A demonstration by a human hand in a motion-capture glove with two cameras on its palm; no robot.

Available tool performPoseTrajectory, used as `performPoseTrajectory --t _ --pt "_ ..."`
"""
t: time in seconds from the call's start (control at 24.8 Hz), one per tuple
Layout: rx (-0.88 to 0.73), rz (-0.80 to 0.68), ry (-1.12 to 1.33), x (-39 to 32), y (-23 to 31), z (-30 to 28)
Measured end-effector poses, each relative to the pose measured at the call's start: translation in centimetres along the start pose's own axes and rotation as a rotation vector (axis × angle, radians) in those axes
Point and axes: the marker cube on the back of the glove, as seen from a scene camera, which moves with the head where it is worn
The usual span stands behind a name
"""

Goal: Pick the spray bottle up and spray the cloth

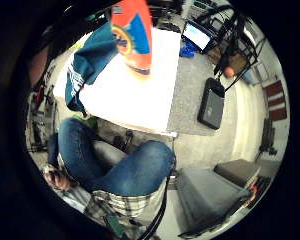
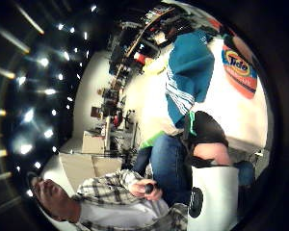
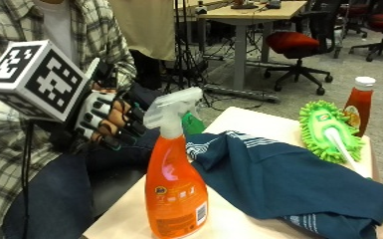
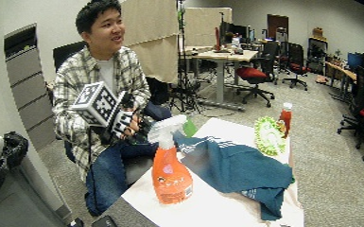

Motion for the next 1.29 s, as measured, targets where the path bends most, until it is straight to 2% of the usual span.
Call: performPoseTrajectory --t 0.24,0.4,0.72,0.93,1.09,1.29 --pt "0.087 0.186 -0.125 3.9 -3.9 0.5" --pt "0.169 0.235 -0.172 4.8 -5.3 -0.2" --pt "0.282 0.187 -0.266 5.1 -10.1 1.8" --pt "0.237 0.142 -0.505 6.2 -11.6 1.2" --pt "0.265 0.093 -0.661 6.1 -12.0 2.0" --pt "0.363 0.067 -0.658 6.1 -12.8 2.0"
